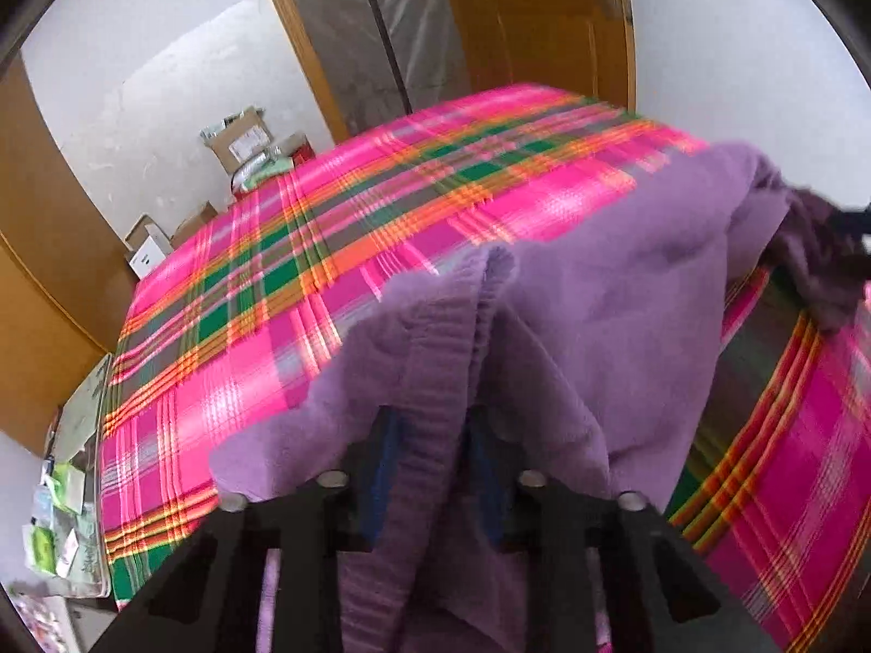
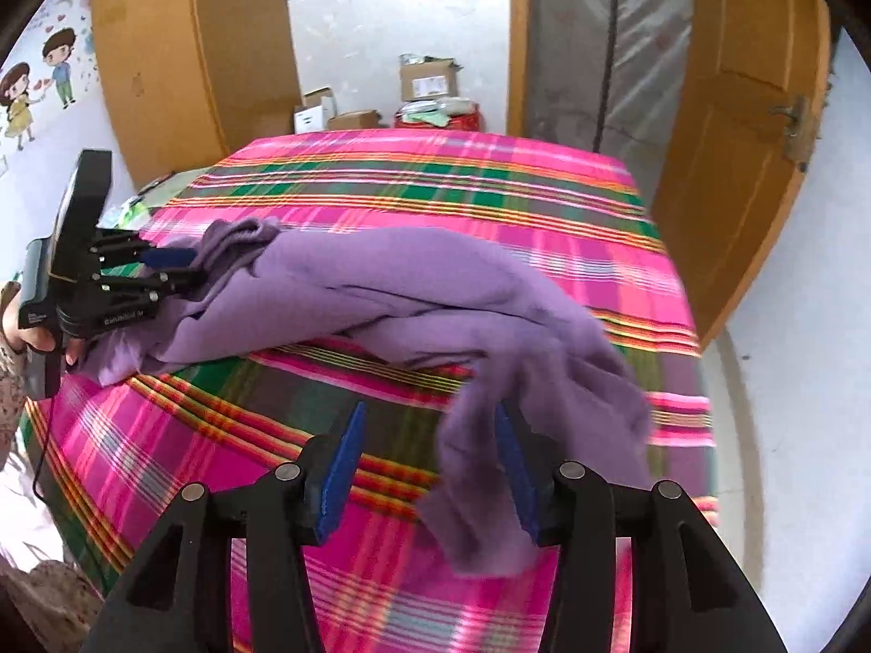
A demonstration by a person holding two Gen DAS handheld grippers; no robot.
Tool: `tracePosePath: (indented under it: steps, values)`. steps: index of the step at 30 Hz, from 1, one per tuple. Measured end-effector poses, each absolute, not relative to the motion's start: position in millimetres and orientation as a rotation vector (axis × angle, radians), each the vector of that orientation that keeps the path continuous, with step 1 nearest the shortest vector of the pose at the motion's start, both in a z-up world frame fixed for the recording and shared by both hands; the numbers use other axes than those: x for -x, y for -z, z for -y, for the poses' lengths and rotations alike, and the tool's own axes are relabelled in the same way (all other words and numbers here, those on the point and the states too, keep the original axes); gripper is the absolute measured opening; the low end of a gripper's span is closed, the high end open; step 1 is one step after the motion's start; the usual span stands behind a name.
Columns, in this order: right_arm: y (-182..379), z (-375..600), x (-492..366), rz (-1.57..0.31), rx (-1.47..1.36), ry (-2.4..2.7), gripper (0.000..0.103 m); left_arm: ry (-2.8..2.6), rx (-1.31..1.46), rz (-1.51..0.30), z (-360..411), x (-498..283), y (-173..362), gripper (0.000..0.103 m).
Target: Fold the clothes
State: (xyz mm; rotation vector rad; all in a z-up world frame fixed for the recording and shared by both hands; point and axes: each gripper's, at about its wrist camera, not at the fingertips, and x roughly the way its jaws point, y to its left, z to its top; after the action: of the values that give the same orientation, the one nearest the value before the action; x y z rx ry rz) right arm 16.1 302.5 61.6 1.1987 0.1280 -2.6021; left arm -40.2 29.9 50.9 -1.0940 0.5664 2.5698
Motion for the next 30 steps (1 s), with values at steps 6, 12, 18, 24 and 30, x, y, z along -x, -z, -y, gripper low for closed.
tracePosePath:
  steps: [6, 12, 18, 24, 30]
  values:
    - [-49.2, -270.8, 7.7, -0.118, -1.193, 2.537, 0.051, -2.699, 1.026, -0.48, 3.3, 45.4, -67.5, 0.005]
    - [-42.5, -243.7, 24.2, -0.133, -1.187, 2.494, 0.051, -2.856, 1.056, -0.352, 65.9, 53.8, -77.1, 0.005]
    - [-42.8, -222.6, 26.4, -0.144, -1.147, 2.45, 0.051, -2.92, 1.168, -0.272, 109.2, 57.2, -61.8, 0.006]
    - [-38.7, -208.3, 30.1, -0.128, -1.127, 2.425, 0.051, -2.98, 1.221, -0.176, 140.9, 53.9, -53.2, 0.006]
    - [-42.2, -187.3, 24.8, -0.132, -1.056, 2.366, 0.051, -2.991, 1.304, -0.024, 170.0, 51.9, -46.9, 0.008]
